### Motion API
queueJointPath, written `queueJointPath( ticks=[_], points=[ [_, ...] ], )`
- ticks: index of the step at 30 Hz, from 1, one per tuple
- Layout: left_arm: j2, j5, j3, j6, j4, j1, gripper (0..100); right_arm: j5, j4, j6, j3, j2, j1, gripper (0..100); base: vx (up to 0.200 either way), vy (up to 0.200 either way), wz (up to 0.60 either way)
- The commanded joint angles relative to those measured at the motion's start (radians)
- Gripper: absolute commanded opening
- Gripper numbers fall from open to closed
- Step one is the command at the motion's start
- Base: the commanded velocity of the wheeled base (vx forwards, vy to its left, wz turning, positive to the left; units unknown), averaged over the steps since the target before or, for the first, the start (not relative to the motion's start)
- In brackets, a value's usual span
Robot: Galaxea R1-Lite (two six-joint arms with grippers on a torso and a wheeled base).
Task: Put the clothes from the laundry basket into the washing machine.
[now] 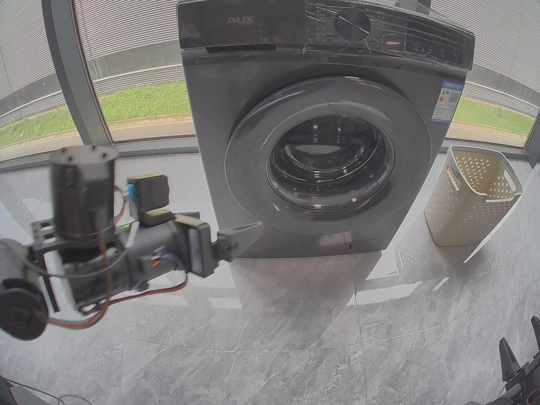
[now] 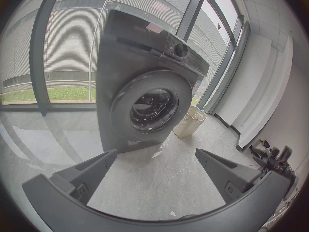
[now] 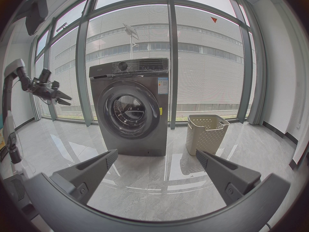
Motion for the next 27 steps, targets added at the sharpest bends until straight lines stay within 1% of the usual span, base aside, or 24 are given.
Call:
queueJointPath(
  ticks=[1,4,5,6,8,9,10,14,16,17,18,19,20,21,22,23,24,25,26,27],
  points=[
    [-0.555,0.004,0.395,0.081,0.015,0.107,100,0.000,0.000,-0.001,0.018,-0.004,0.001,100,0.000,0.000,0.00],
    [-0.683,0.007,0.493,0.118,0.019,0.172,100,0.000,0.000,0.001,0.018,-0.004,0.001,100,0.000,0.000,0.00],
    [-0.690,0.007,0.498,0.119,0.019,0.176,100,0.000,0.000,-0.001,0.018,-0.004,0.001,100,0.000,0.000,0.00],
    [-0.764,0.002,0.547,0.130,0.021,0.219,100,0.000,0.000,0.001,0.018,-0.004,-0.001,100,0.000,0.000,0.00],
    [-0.839,-0.001,0.591,0.133,0.027,0.276,100,0.000,0.000,-0.001,0.018,-0.004,0.001,100,0.000,0.000,0.00],
    [-0.839,-0.001,0.591,0.133,0.027,0.276,100,0.000,0.000,-0.001,0.018,-0.004,0.001,100,0.000,0.000,0.00],
    [-0.914,-0.001,0.631,0.138,0.044,0.333,100,0.000,0.000,-0.001,0.018,-0.004,0.001,100,0.000,0.000,0.00],
    [-1.049,-0.002,0.651,0.155,0.102,0.434,100,0.000,0.000,-0.001,0.018,-0.004,0.001,100,0.000,0.000,0.00],
    [-1.092,-0.001,0.654,0.158,0.135,0.466,100,0.000,0.000,-0.001,0.018,-0.004,0.001,100,0.000,0.000,0.00],
    [-1.115,-0.002,0.654,0.164,0.153,0.483,100,0.000,0.000,-0.001,0.018,-0.004,0.001,100,0.000,0.000,0.00],
    [-1.118,-0.002,0.654,0.165,0.156,0.488,100,0.000,0.000,-0.001,0.018,-0.004,0.001,100,0.000,0.000,0.00],
    [-1.163,-0.001,0.665,0.195,0.185,0.528,100,0.000,0.000,-0.001,0.018,-0.004,0.001,100,0.000,0.000,0.00],
    [-1.187,-0.002,0.675,0.211,0.196,0.555,100,0.000,0.000,-0.001,0.018,-0.004,0.001,100,0.000,0.000,0.00],
    [-1.206,-0.004,0.683,0.222,0.202,0.574,100,0.000,0.000,-0.001,0.018,-0.004,0.001,100,0.000,0.000,0.00],
    [-1.237,-0.013,0.698,0.239,0.210,0.601,100,0.000,0.000,0.001,0.018,-0.004,0.001,100,0.000,0.000,0.00],
    [-1.253,-0.025,0.711,0.248,0.214,0.620,100,0.000,0.000,-0.001,0.018,-0.004,0.001,100,0.000,0.000,0.00],
    [-1.253,-0.025,0.711,0.248,0.214,0.620,100,0.000,0.000,-0.001,0.018,-0.004,0.001,100,0.000,0.000,0.00],
    [-1.301,-0.076,0.748,0.276,0.227,0.672,100,0.000,0.000,-0.001,0.018,-0.004,0.001,100,0.000,0.000,0.00],
    [-1.301,-0.076,0.748,0.276,0.227,0.672,100,0.000,0.000,-0.001,0.018,-0.004,0.001,100,0.000,0.000,0.00],
    [-1.372,-0.148,0.780,0.302,0.269,0.744,100,0.000,0.000,-0.001,0.018,-0.004,0.001,100,0.000,0.000,0.00]
  ],
)
